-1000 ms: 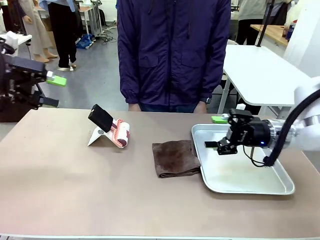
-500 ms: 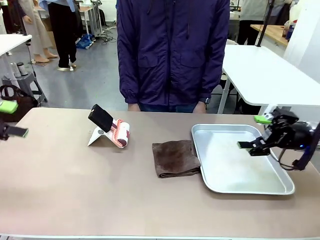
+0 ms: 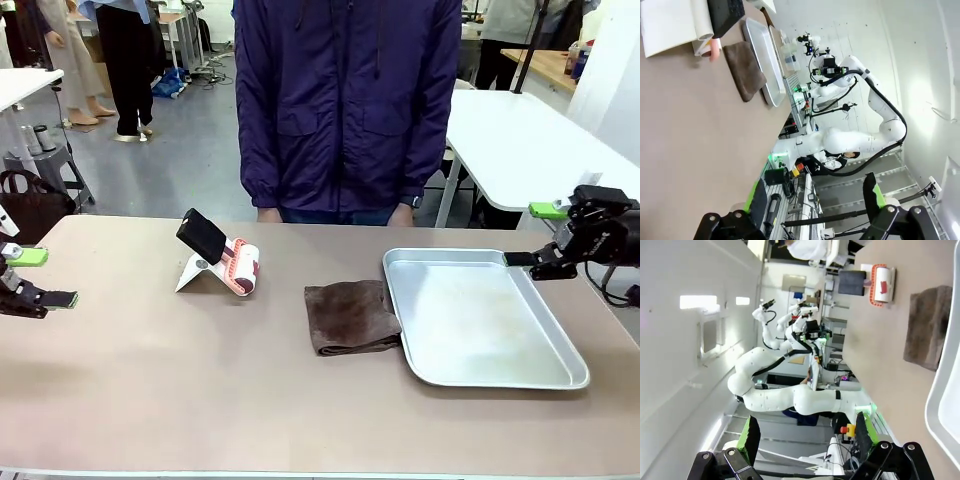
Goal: Clean the surface of the table.
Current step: Return the Lint Roller and towel to their original positions.
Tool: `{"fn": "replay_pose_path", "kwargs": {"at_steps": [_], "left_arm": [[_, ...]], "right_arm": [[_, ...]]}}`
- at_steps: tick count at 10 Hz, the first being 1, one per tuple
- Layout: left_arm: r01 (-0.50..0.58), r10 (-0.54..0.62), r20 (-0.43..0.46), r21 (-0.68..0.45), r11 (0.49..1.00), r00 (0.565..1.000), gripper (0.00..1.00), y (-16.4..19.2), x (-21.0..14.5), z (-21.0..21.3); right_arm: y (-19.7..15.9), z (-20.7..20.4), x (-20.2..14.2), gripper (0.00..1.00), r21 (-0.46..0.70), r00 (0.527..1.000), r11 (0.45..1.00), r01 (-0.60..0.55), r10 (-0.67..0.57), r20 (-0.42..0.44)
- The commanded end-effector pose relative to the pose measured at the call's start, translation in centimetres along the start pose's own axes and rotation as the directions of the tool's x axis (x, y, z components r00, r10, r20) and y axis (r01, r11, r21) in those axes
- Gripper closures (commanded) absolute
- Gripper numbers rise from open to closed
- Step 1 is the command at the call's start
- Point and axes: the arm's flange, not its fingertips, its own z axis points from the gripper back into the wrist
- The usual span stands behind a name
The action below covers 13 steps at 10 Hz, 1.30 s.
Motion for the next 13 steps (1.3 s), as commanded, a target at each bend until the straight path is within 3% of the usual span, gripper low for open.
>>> {"fn": "replay_pose_path", "kwargs": {"at_steps": [1, 13], "left_arm": [[0.017, -0.017, -0.038, 0.008, 1.000, 0.999, 0.00, -1.10, -0.65, -0.48], [0.017, -0.017, -0.038, 0.008, 1.000, 0.999, 0.00, -1.10, -0.65, -0.48]], "right_arm": [[-0.82, -0.26, -0.28, 0.00, 0.050, 1.000, 0.999, 0.013, -0.012, -0.028], [-0.82, -0.26, -0.28, 0.00, 0.050, 1.000, 0.999, 0.013, -0.012, -0.028]]}}
